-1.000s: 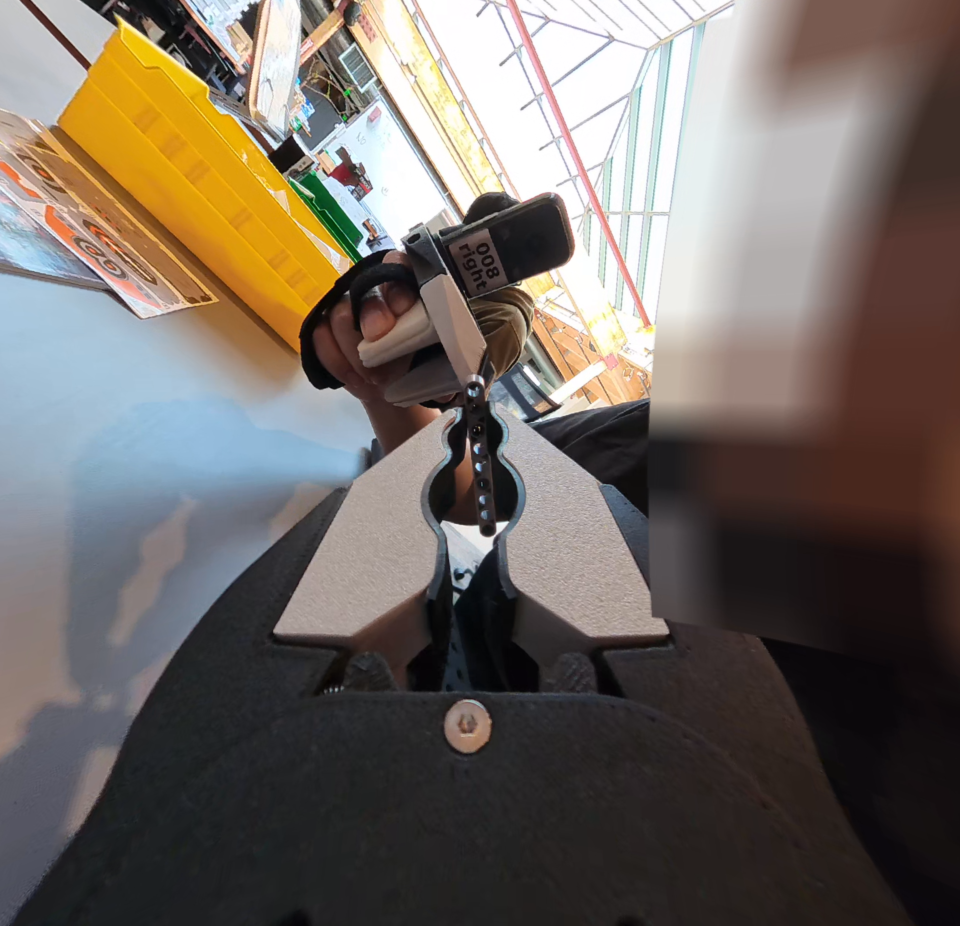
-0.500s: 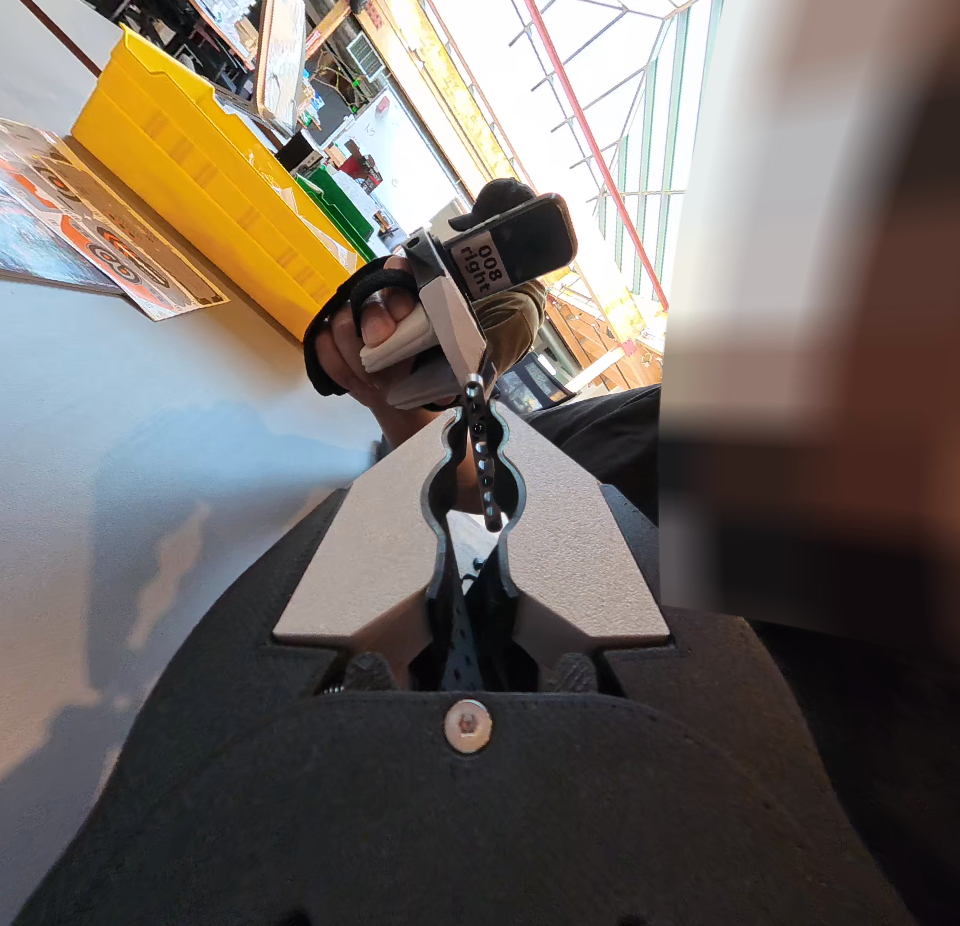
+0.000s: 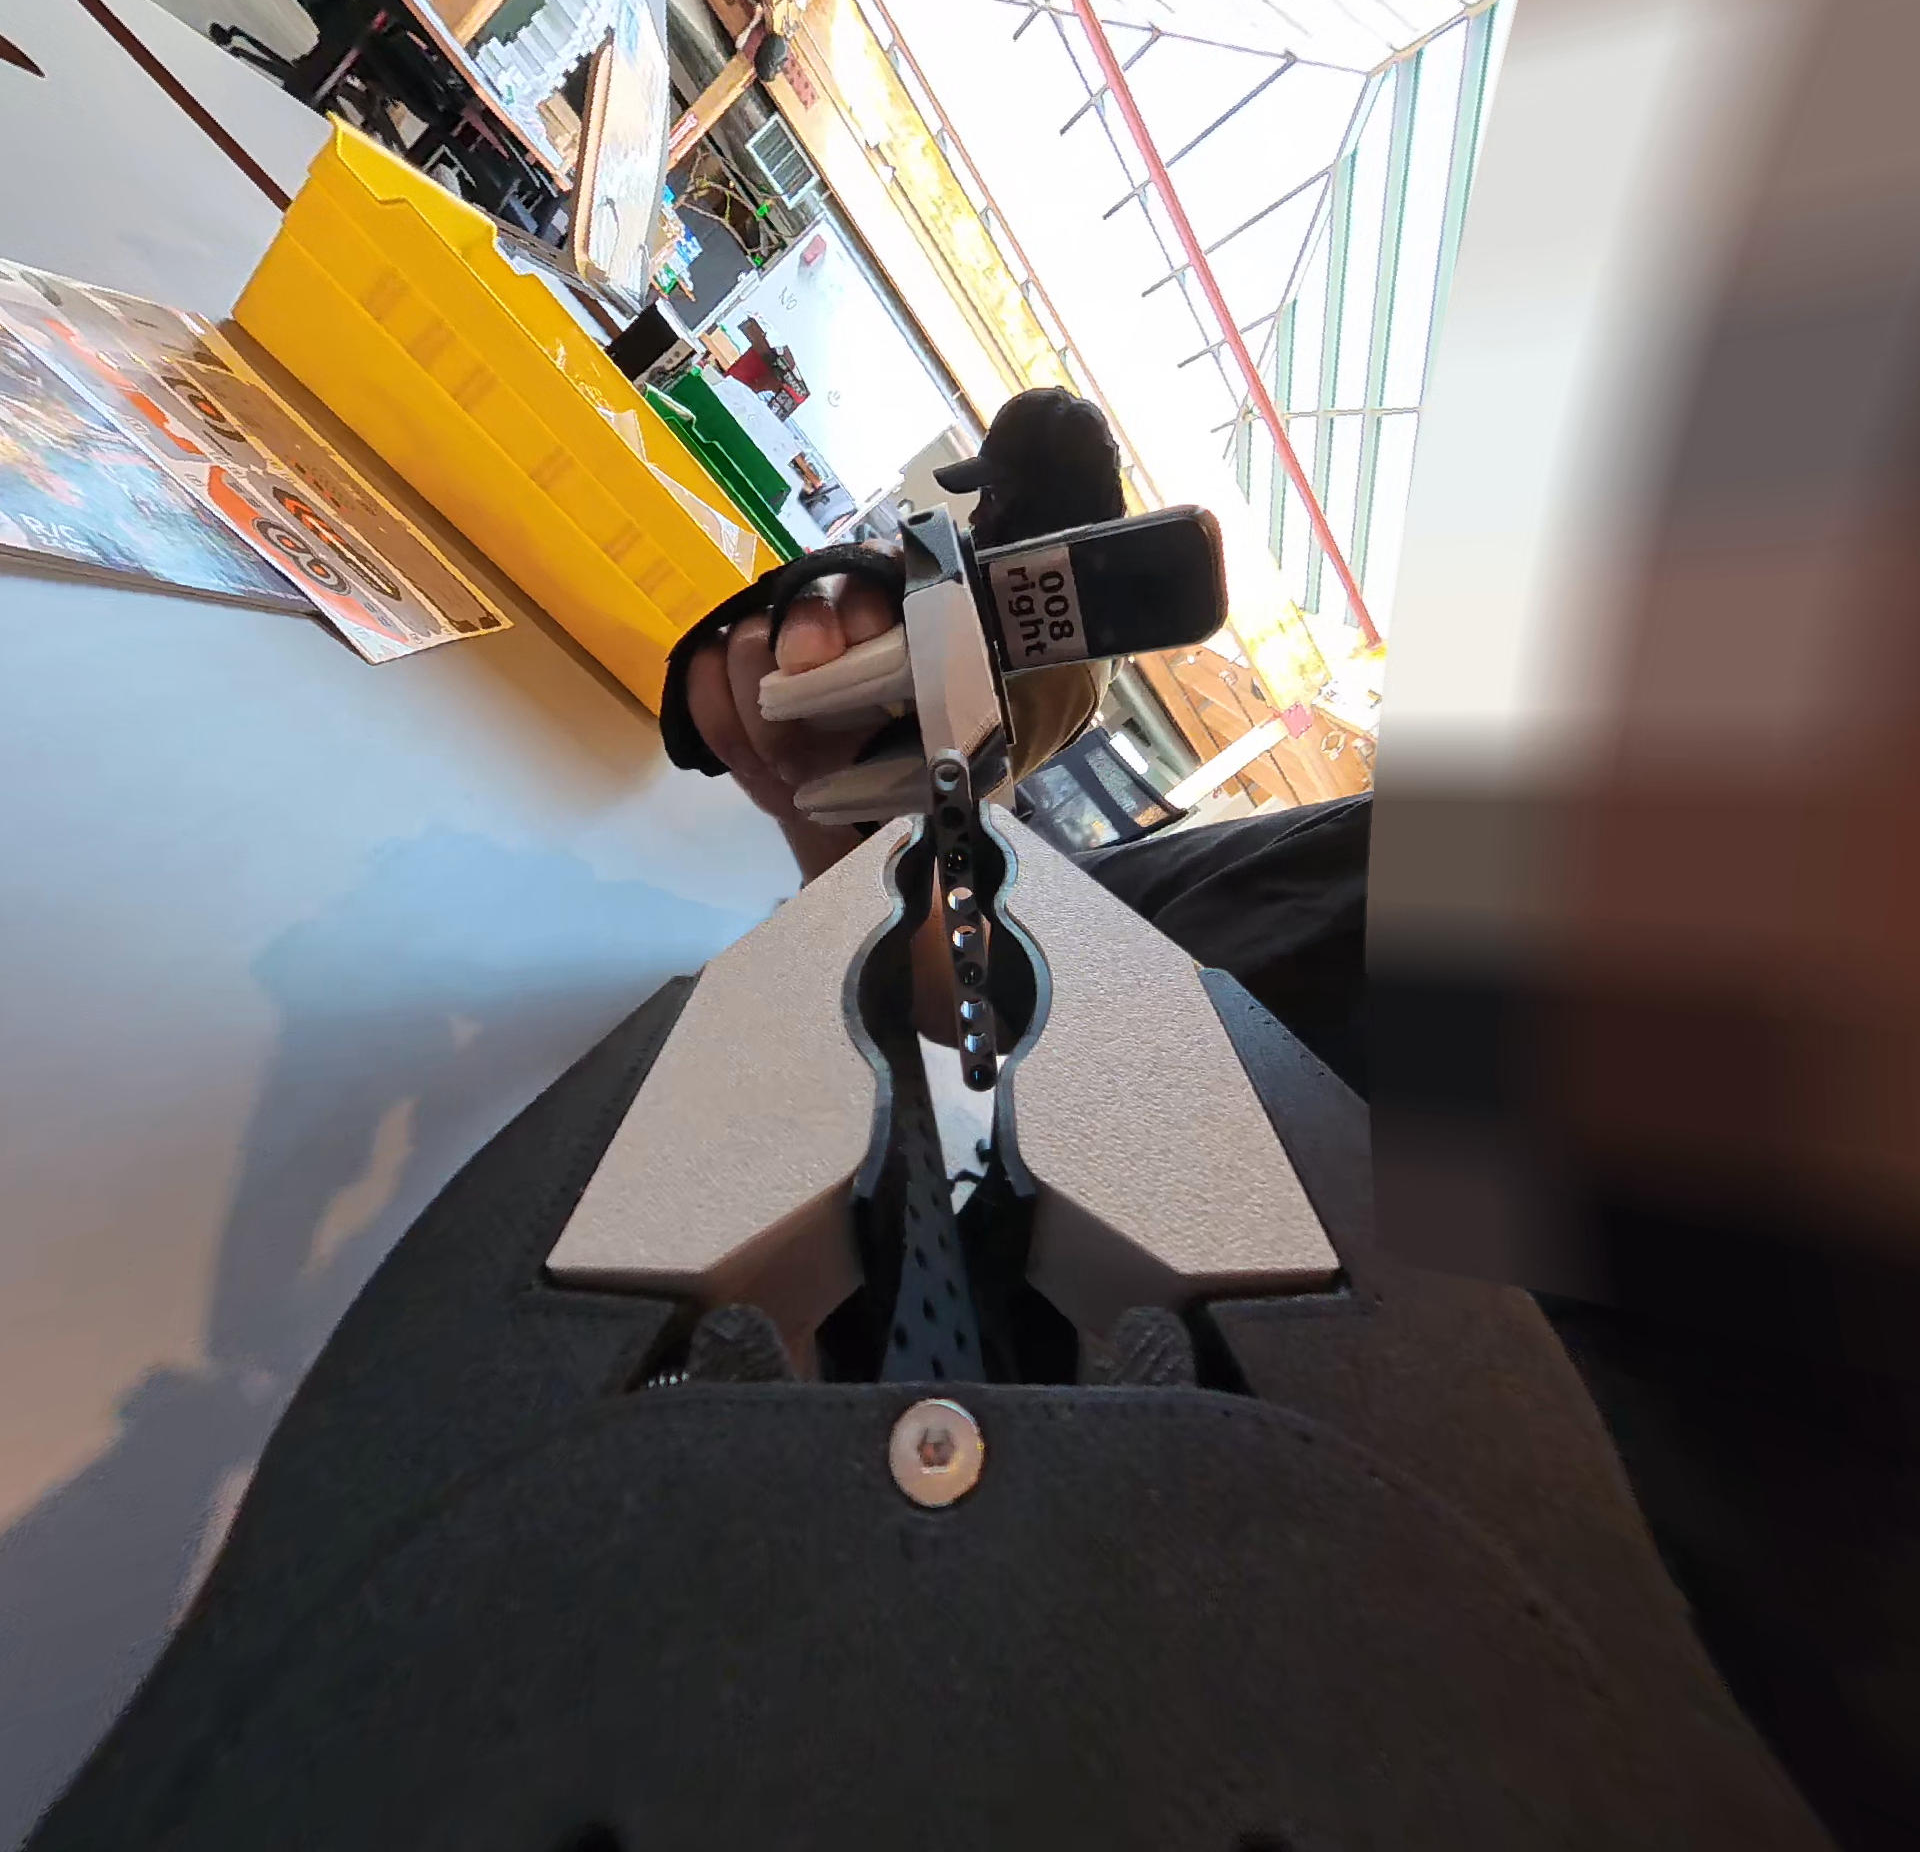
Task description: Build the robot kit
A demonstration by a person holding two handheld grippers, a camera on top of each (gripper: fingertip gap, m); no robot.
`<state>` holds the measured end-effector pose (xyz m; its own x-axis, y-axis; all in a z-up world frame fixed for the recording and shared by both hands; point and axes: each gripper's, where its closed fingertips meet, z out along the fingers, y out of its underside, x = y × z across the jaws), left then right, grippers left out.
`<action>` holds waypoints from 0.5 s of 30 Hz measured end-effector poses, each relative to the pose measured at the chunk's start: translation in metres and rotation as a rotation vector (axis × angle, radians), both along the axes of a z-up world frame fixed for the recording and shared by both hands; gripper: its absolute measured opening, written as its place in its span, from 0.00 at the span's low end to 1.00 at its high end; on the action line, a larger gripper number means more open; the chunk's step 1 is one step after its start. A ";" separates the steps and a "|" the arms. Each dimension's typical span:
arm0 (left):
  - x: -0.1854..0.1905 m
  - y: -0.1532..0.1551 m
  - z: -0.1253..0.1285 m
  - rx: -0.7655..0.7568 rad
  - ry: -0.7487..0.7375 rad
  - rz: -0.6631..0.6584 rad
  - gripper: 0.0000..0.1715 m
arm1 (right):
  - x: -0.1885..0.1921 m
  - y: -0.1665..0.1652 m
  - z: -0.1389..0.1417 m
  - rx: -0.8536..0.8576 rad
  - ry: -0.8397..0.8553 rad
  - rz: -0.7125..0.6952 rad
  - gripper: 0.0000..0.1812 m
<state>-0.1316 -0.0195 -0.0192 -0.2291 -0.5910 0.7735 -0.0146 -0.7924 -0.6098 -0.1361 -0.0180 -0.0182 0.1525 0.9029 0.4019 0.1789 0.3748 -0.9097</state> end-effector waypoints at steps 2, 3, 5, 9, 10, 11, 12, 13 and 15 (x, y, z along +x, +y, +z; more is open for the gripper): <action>0.001 -0.001 0.000 0.018 0.012 -0.001 0.03 | 0.002 -0.001 0.000 -0.038 0.002 0.018 0.02; 0.002 -0.003 -0.001 0.022 0.013 -0.006 0.03 | 0.003 0.000 0.001 -0.059 0.008 0.024 0.04; 0.005 -0.004 -0.003 0.023 0.025 -0.011 0.03 | 0.006 0.000 -0.002 -0.087 -0.012 0.036 0.06; 0.010 -0.005 -0.007 0.000 0.024 -0.024 0.03 | 0.011 -0.001 -0.005 -0.089 -0.036 0.046 0.06; 0.010 -0.005 -0.007 -0.002 0.024 -0.023 0.03 | 0.011 0.000 -0.006 -0.089 -0.042 0.043 0.06; 0.010 -0.005 -0.007 -0.003 0.024 -0.022 0.03 | 0.012 0.000 -0.006 -0.088 -0.044 0.043 0.06; 0.010 -0.004 -0.008 -0.004 0.025 -0.020 0.02 | 0.012 0.000 -0.006 -0.088 -0.045 0.042 0.06; 0.010 -0.004 -0.008 -0.003 0.027 -0.018 0.02 | 0.012 0.000 -0.007 -0.093 -0.049 0.041 0.06; 0.011 -0.004 -0.008 0.000 0.027 -0.019 0.03 | 0.012 -0.001 -0.008 -0.110 -0.057 0.054 0.04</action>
<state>-0.1209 -0.0239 -0.0272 -0.2191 -0.5869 0.7794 -0.0465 -0.7916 -0.6092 -0.1241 -0.0195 -0.0258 0.0825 0.9481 0.3071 0.2140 0.2841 -0.9346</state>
